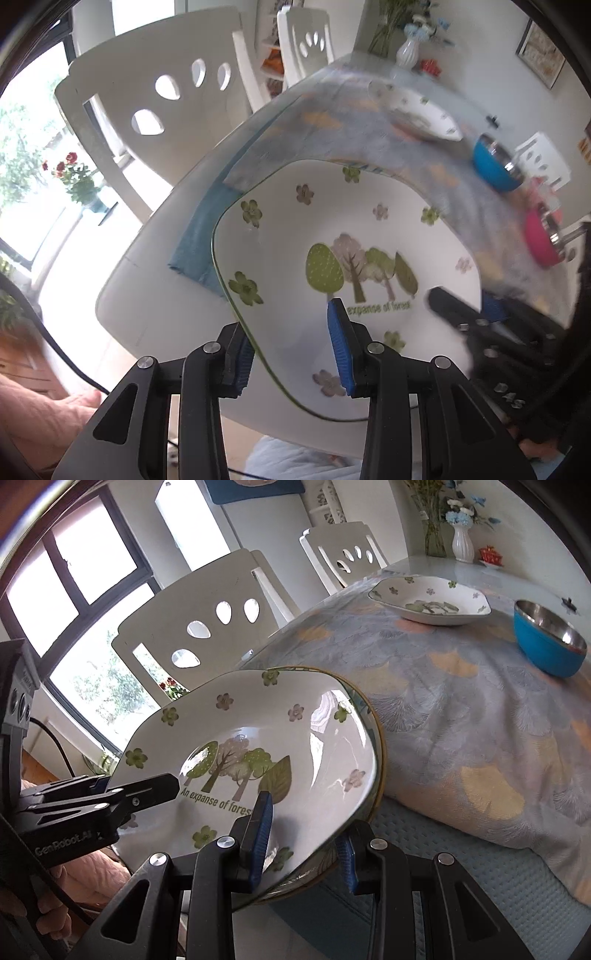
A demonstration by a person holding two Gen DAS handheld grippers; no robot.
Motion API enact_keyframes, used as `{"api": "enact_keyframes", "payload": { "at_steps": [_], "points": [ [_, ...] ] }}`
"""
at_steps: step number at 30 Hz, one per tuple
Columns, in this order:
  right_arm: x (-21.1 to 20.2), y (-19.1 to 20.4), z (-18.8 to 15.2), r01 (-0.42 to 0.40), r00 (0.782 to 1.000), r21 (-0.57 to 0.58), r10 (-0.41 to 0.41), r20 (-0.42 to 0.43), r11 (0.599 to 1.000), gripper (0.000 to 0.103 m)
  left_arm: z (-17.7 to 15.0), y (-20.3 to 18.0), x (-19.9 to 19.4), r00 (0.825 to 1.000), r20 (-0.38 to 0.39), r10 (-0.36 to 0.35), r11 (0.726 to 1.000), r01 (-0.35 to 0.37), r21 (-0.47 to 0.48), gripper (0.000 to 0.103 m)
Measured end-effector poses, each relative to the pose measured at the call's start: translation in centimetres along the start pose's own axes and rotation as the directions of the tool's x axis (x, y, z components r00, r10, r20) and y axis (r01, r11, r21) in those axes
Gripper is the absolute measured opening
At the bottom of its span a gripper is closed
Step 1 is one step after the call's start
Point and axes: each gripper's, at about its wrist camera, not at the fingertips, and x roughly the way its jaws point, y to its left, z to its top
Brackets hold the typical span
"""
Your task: Organize plates and bowls
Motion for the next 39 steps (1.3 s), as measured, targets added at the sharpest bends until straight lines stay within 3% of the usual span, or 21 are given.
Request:
{"api": "enact_keyframes", "payload": {
  "at_steps": [4,7,14,19,22,25,27,32,35,39],
  "points": [
    [-0.5,1.0,0.0,0.022,1.0,-0.065,-0.021,0.015,0.998,0.031,0.4,0.6,0.0,1.0,-0.003,-0.022,1.0,0.022,-0.015,0.032],
    [-0.3,0.8,-0.1,0.022,1.0,-0.058,-0.023,-0.005,0.998,0.031,0.6,0.3,0.2,1.0,-0.018,-0.013,1.0,0.013,0.018,0.032],
    [-2.0,0.7,0.3,0.049,0.998,-0.073,-0.046,0.036,0.996,0.031,0.7,0.8,-0.3,0.997,-0.077,0.003,0.998,0.002,0.067,0.032],
    [-3.5,0.2,0.8,0.069,0.997,-0.1,-0.065,0.05,0.993,0.031,1.7,2.9,-3.1,1.0,-0.025,-0.01,1.0,0.011,0.026,0.033],
    [-5.1,-0.9,1.5,0.074,0.996,-0.063,-0.07,0.055,0.995,0.031,3.3,4.0,-5.1,0.999,0.033,-0.019,1.0,0.019,0.0,0.034],
    [-6.9,-2.3,3.3,0.059,0.997,0.025,-0.06,0.056,0.998,0.031,5.7,3.7,-6.5,0.994,0.108,-0.011,0.999,0.006,0.042,0.034],
    [-8.8,-3.0,5.3,0.051,0.993,0.062,-0.057,0.102,0.997,0.031,7.5,3.1,-7.1,0.989,0.143,-0.038,0.997,0.027,0.078,0.035],
    [-12.6,-3.2,8.7,0.188,0.954,0.035,-0.191,0.23,0.982,0.031,12.9,1.0,-7.9,0.969,0.194,-0.152,0.981,0.123,0.152,0.037],
    [-13.9,-3.2,8.6,0.207,0.94,0.033,-0.208,0.27,0.978,0.031,15.5,-0.9,-7.9,0.955,0.213,-0.208,0.964,0.164,0.208,0.046],
    [-15.0,-2.7,8.1,0.176,0.93,0.025,-0.174,0.322,0.984,0.049,18.6,-3.8,-6.4,0.949,0.203,-0.24,0.944,0.18,0.275,0.053]
  ]
}}
